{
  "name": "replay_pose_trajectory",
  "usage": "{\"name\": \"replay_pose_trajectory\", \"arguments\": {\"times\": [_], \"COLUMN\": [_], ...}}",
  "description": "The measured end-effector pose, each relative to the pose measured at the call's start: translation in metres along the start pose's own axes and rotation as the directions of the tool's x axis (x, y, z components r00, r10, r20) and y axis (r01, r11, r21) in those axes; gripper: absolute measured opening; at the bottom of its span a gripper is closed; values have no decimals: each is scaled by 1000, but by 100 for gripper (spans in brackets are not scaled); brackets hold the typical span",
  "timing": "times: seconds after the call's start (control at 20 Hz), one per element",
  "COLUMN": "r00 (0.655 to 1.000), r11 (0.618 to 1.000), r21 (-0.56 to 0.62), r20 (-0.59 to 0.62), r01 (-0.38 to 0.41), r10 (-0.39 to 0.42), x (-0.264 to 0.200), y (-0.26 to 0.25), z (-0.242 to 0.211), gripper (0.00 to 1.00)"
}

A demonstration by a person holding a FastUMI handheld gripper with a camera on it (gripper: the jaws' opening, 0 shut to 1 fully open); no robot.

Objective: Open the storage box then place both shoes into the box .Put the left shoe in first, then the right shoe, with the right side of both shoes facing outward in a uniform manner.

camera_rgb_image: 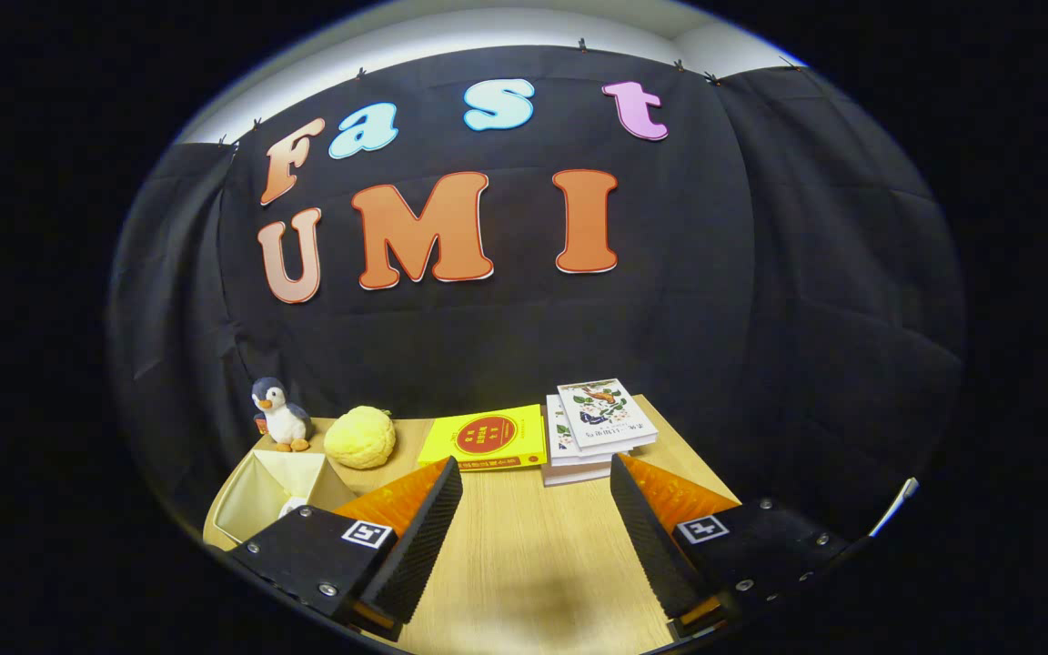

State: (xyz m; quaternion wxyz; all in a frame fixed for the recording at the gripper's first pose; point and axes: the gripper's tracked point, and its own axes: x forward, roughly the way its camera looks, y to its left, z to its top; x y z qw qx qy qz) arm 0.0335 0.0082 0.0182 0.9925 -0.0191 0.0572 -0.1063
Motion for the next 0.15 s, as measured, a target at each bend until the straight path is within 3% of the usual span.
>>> {"name": "replay_pose_trajectory", "arguments": {"times": [0.15], "r00": [1000], "r11": [1000], "r21": [10], "r20": [3], "r01": [4], "r10": [-4], "x": [0], "y": [-19], "z": [-3], "gripper": [98]}}
